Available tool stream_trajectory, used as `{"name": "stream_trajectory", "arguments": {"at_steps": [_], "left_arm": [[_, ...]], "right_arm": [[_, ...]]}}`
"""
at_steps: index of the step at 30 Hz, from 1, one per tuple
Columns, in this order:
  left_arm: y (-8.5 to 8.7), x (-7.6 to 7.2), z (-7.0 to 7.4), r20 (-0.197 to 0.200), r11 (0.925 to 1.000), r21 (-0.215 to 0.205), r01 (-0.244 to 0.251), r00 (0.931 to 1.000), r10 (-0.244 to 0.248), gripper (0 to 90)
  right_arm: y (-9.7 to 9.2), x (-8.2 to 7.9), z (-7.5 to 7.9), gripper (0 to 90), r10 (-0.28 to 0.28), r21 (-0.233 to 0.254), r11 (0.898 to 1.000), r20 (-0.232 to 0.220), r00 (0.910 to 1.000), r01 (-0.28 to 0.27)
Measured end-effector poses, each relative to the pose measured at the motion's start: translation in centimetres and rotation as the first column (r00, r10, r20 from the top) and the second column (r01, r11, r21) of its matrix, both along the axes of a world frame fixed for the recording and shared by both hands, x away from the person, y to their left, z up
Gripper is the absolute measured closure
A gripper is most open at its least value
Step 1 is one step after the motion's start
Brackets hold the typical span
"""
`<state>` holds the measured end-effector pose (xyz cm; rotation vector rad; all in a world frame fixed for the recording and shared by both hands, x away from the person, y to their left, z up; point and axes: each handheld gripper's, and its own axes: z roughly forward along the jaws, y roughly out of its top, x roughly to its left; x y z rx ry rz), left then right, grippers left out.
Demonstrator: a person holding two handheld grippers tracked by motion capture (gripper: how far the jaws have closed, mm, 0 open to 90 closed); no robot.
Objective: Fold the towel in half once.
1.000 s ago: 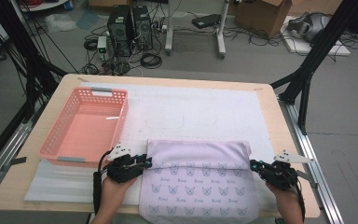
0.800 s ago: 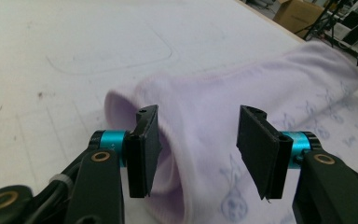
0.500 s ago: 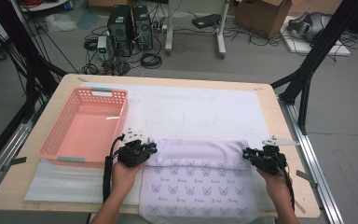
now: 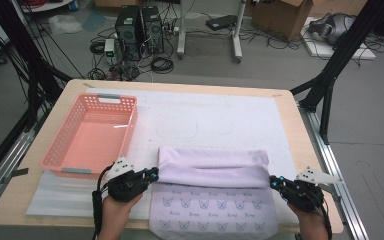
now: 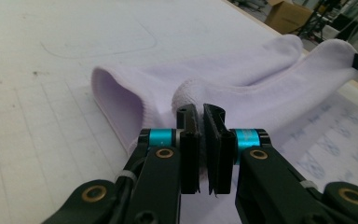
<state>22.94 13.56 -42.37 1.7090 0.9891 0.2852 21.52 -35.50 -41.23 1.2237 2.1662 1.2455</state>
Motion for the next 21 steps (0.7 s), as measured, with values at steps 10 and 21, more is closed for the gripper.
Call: {"name": "stream_trajectory", "arguments": {"at_steps": [10,21], "left_arm": [[-0.4,-0.1,-1.4,-0.026,0.999,0.031,0.032,0.9992,-0.032,50.0],[-3.0,0.9,-3.1,-0.107,0.9895,0.125,0.072,0.9925,-0.059,82.0]], "right_arm": [[-0.1,-0.8,-0.6,64.7,-0.031,0.006,0.999,-0.046,0.9985,0.031],[2.0,2.3,-3.3,72.9,-0.034,-0.091,0.996,-0.095,0.9949,0.025]]}}
